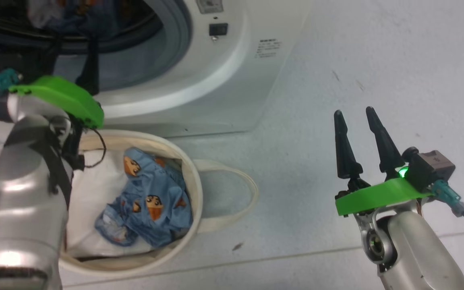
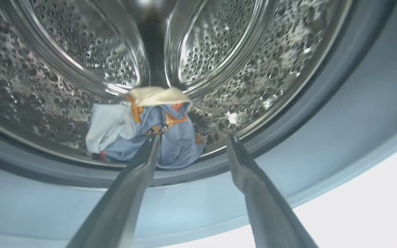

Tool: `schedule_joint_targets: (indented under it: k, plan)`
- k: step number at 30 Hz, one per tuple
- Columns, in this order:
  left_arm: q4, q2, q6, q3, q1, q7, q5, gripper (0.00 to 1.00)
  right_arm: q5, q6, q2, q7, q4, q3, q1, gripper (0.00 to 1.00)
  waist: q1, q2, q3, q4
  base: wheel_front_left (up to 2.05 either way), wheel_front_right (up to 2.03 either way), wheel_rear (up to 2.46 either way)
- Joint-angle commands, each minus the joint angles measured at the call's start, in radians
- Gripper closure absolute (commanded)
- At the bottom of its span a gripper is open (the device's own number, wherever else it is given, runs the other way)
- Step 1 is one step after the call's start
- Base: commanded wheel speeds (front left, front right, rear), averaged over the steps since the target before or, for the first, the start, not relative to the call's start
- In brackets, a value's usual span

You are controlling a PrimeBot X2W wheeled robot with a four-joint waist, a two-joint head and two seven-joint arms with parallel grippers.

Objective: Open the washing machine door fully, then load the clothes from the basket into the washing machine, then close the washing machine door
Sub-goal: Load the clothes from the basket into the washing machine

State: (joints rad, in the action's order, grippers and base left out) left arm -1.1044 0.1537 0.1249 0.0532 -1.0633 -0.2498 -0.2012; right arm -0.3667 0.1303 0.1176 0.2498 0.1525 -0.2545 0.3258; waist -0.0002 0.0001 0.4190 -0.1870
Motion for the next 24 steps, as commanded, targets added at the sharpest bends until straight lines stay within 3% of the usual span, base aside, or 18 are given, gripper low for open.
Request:
schedule_joint_targets:
  k: [1,7,14,24]
  plan:
    - [0.087,0.044,0.005,-0.01,0.044,-0.012,-0.021,0.0,-0.001,0.0,0.013,0.012,-0.018,-0.023,0.002,0.0,0.0002,-0.0001,-0.067,0.048,0.0,0.0,0.0]
    - [0.314,0.08,0.006,0.0,0.282,-0.012,-0.112,0.0,-0.011,0.0,0.019,0.012,0.0,-0.033,-0.014,0.0,0.0002,-0.0001,-0.17,0.084,0.0,0.0,0.0]
    - [0.535,0.109,0.006,-0.042,0.536,-0.012,-0.131,0.0,-0.021,0.0,0.044,0.012,0.034,-0.035,-0.051,0.0,0.0002,-0.0001,-0.267,0.123,0.0,0.0,0.0]
    - [0.684,0.099,0.006,-0.096,0.715,-0.012,-0.119,0.0,-0.029,0.0,0.07,0.012,0.063,-0.021,-0.112,0.0,0.0002,-0.0001,-0.352,0.154,0.0,0.0,0.0]
